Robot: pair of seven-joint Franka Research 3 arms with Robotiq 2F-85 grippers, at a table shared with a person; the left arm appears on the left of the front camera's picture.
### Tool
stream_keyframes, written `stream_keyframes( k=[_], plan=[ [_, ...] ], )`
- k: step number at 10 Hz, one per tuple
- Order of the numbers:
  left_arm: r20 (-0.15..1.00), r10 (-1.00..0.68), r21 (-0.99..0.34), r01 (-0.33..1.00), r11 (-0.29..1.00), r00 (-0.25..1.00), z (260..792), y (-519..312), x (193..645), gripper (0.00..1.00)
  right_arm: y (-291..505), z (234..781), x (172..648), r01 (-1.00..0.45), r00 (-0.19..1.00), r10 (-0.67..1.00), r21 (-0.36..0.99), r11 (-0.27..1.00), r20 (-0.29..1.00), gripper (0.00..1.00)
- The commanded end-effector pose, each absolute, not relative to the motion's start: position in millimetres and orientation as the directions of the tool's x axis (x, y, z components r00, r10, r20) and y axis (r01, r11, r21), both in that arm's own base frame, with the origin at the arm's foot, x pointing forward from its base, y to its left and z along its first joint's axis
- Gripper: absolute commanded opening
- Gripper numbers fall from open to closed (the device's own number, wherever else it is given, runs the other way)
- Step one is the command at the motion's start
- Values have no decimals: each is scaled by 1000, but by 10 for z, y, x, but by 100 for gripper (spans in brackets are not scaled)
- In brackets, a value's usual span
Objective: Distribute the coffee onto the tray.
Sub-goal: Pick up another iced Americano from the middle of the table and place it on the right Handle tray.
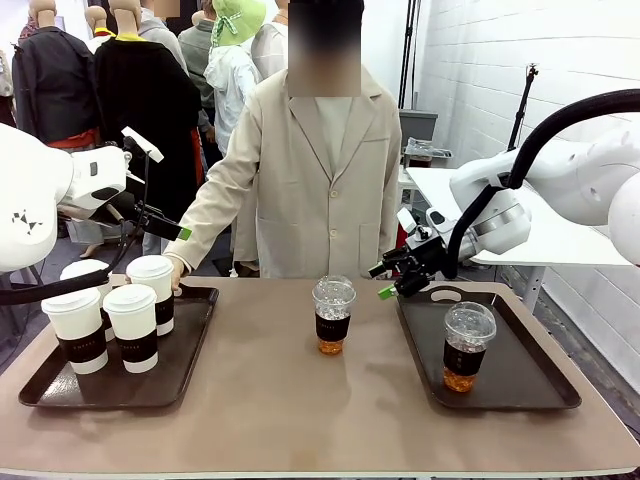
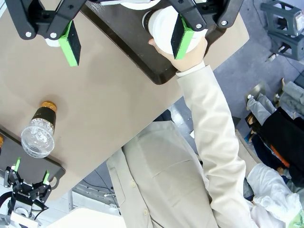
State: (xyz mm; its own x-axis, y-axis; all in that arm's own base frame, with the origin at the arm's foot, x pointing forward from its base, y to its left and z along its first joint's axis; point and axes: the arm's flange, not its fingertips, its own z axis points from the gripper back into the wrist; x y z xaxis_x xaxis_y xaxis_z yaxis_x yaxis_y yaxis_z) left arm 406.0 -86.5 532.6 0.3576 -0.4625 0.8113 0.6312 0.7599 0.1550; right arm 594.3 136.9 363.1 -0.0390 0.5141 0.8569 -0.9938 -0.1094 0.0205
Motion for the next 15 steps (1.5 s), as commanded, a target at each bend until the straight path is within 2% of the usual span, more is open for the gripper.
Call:
stream_keyframes(
  k=[1, 15],
  plan=[
    [806, -467, 156, 629, 761, 364, 5332, -859, 4050, 100, 1481, 3511, 5949, -992, -63, 460, -7, -122, 886, 100],
    [806, -467, 156, 629, 761, 364, 5332, -859, 4050, 100, 1668, 3231, 5902, -986, -79, 408, -10, -169, 909, 100]
  ],
)
